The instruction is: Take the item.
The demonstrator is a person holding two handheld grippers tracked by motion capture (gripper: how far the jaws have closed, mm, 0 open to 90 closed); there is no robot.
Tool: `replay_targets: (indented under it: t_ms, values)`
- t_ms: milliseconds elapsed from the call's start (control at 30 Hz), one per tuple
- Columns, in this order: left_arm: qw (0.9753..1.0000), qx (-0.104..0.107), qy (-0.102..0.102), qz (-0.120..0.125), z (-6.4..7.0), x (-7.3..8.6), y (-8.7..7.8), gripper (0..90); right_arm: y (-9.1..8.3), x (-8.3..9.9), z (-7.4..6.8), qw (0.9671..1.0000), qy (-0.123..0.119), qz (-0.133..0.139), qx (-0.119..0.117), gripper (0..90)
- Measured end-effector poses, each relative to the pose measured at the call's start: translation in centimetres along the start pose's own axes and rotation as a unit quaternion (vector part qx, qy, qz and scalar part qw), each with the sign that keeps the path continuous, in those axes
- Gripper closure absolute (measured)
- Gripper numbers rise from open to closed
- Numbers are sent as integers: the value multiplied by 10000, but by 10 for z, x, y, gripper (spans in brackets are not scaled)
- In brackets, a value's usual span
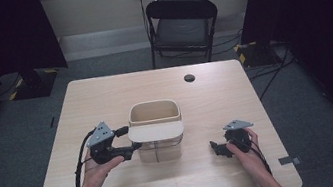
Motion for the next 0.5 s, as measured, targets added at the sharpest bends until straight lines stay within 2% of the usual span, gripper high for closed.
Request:
replay_targets:
  t_ms: [167,500]
  values:
    - [10000,25,-34,50,0,-2,1,279,0,0,0,10000,5,-4,1,128]
    - [10000,63,-49,-3,-2,-3,1,273,0,0,0,10000,1,-1,-1,128]
Point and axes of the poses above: each handheld gripper's, and its own axes: y roughly forward along the jaws, x roughly out of its underside, z roughly to its right, the point moved 4 cm from there along y, roughly forward along the jaws, and after that the axes turned 1 degree about -z, right-handed, at the moved point
